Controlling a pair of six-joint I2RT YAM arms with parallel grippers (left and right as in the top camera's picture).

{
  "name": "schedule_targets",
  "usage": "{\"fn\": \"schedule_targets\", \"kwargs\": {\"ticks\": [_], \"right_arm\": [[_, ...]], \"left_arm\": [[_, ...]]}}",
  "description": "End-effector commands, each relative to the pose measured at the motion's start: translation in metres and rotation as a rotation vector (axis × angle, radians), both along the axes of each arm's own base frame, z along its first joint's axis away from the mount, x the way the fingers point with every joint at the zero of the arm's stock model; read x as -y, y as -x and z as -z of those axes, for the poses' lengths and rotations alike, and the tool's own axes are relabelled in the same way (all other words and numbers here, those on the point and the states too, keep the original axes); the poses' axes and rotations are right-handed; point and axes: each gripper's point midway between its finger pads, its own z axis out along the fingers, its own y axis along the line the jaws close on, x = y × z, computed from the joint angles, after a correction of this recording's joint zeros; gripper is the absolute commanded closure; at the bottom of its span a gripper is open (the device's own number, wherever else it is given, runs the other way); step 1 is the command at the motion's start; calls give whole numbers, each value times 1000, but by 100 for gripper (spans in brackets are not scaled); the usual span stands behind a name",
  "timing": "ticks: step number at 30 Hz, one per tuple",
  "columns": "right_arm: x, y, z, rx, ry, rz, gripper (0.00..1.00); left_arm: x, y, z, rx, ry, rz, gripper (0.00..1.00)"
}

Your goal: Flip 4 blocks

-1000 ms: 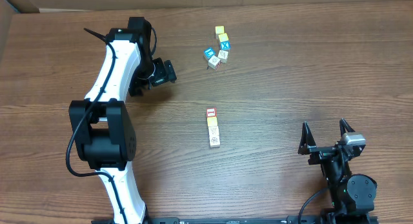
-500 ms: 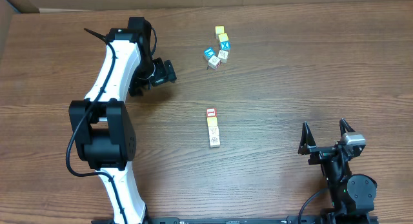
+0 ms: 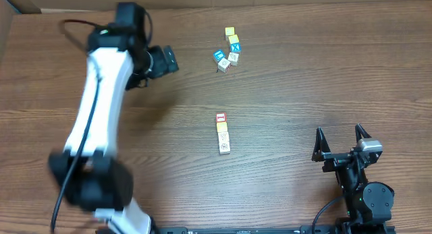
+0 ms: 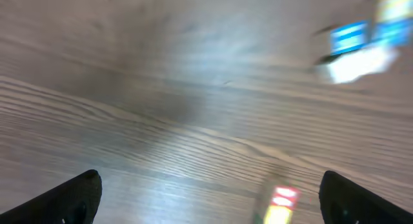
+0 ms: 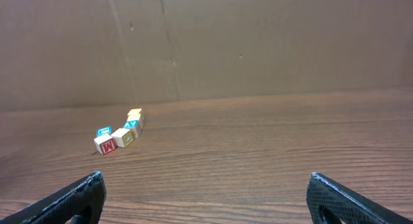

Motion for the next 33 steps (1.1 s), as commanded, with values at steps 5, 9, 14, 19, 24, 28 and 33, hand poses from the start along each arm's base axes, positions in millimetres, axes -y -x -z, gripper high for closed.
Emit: {"fn": "schedule_targets", "kwargs": {"ticks": [5,9,14,19,24,28,33], "right_arm": [[3,0,2,5,10,14,0],[3,0,2,5,11,14,0],[3,0,2,5,10,14,0],[3,0,2,5,10,14,0],[3,0,2,5,10,14,0],[3,0,2,5,11,14,0],[3,0,2,5,10,14,0]], "left_arm": [[-4,75,-175,479,20,-7,0],[-16,131,-235,686,-17,-36,0],[-35,194,-243,711,-89,-99,0],[-37,223,-225,653,-89,-107,0],[-38,234,-194,609,-98,-109,0],[-38,228,-165,629,-89,-125,0],[-34,217,-136,716,-60,-118,0]]}}
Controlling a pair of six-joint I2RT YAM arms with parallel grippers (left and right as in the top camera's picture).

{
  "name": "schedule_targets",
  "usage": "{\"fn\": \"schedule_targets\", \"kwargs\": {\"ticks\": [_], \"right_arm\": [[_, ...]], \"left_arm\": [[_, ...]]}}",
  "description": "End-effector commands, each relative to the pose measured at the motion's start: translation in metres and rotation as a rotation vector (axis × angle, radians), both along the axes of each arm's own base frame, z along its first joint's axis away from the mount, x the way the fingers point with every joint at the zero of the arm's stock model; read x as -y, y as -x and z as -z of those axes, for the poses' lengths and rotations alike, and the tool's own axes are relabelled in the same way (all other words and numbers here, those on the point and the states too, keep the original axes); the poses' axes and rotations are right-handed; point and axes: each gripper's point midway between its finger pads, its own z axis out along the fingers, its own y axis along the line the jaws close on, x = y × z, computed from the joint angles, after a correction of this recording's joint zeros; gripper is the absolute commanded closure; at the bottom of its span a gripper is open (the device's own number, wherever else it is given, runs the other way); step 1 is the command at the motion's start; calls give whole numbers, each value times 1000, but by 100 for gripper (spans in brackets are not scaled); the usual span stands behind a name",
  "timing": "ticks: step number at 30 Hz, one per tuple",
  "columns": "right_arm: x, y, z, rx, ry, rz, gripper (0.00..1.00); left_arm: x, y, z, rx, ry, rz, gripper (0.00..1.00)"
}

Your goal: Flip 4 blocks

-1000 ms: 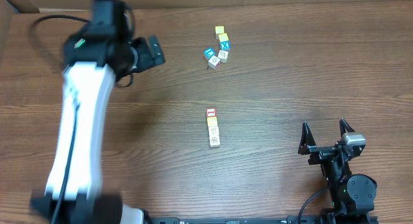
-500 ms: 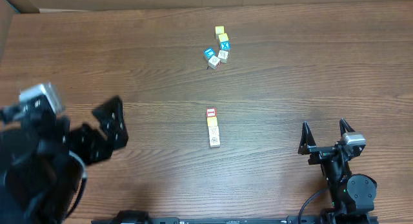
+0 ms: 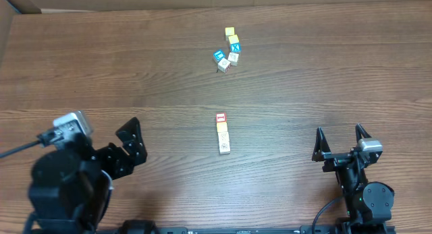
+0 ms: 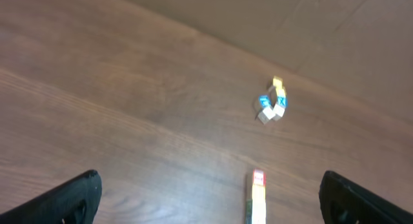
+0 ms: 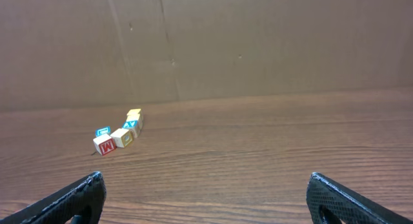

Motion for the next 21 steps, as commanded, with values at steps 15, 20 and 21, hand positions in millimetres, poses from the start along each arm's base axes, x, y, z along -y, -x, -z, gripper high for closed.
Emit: {"fn": "schedule_targets", "kwargs": {"ticks": [15,20,21], "right_arm": [[2,0,2,6,10,11,0],[2,0,2,6,10,11,0],[2,0,2,6,10,11,0]], "left_arm": [[-6,11,-66,930,33,-25,0],[-4,35,-79,1148,34,-9,0],[-4,38,-78,1176,34,-8,0]]}}
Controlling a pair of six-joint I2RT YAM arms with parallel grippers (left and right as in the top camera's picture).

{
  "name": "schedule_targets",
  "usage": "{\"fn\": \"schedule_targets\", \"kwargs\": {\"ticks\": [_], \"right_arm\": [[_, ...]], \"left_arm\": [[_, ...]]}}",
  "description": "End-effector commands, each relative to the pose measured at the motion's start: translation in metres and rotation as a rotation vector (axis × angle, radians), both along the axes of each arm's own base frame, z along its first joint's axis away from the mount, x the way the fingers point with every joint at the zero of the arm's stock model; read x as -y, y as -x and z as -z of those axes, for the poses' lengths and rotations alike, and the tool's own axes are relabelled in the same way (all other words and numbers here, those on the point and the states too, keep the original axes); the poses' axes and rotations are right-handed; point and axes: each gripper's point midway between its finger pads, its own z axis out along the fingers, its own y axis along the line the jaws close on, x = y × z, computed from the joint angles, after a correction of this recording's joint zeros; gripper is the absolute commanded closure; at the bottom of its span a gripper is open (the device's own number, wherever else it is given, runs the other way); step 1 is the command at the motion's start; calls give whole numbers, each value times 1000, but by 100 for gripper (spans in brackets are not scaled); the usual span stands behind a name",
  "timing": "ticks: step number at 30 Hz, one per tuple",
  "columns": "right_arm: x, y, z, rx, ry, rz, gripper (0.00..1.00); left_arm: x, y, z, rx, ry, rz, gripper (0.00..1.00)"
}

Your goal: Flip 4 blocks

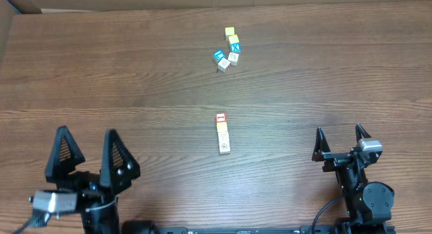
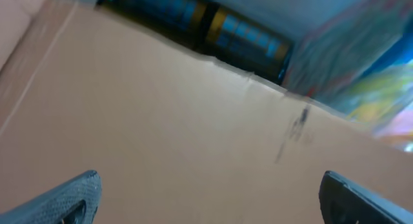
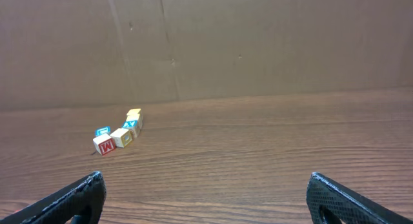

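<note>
A short row of blocks [image 1: 222, 133] lies at the table's middle, red block at its far end. A cluster of several blocks [image 1: 229, 50] sits at the far middle, and the same cluster of blocks [image 3: 119, 133] shows far off in the right wrist view. My left gripper [image 1: 86, 156] rests at the near left, open and empty; its camera looks up at a cardboard wall [image 2: 193, 121]. My right gripper [image 1: 341, 141] rests at the near right, open, with nothing between its fingers [image 3: 77, 198].
A cardboard wall [image 3: 258, 43] stands along the table's far edge. The wooden tabletop [image 1: 324, 72] stretches bare between the blocks and both grippers.
My left arm has drawn back to the near left edge. Its camera, which looked down at the table and blocks, now faces the cardboard wall. The right arm and all blocks are unmoved.
My left arm was first stretched out high over the far left of the table, left of the block cluster. Then it was folded back at the near left with jaws open. Now it rests at the near edge. The blocks and right arm stayed put.
</note>
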Motion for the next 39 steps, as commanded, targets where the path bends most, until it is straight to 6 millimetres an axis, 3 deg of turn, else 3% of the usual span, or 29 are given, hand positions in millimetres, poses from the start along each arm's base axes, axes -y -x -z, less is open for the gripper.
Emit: {"fn": "schedule_targets", "kwargs": {"ticks": [1,5,13,25,29,34,39], "right_arm": [[2,0,2,5,8,11,0],[2,0,2,5,8,11,0],[2,0,2,5,8,11,0],[2,0,2,5,8,11,0],[2,0,2,5,8,11,0],[2,0,2,5,8,11,0],[2,0,2,5,8,11,0]], "left_arm": [[1,4,13,51,-4,9,0],[1,2,32,85,-4,9,0],[0,-28,85,19,-1,6,0],[-4,-65,163,-230,-4,-27,0],[-2,-79,214,-447,-23,-21,0],[-2,-83,267,-663,-79,-34,0],[12,-82,274,-687,-293,-7,0]]}}
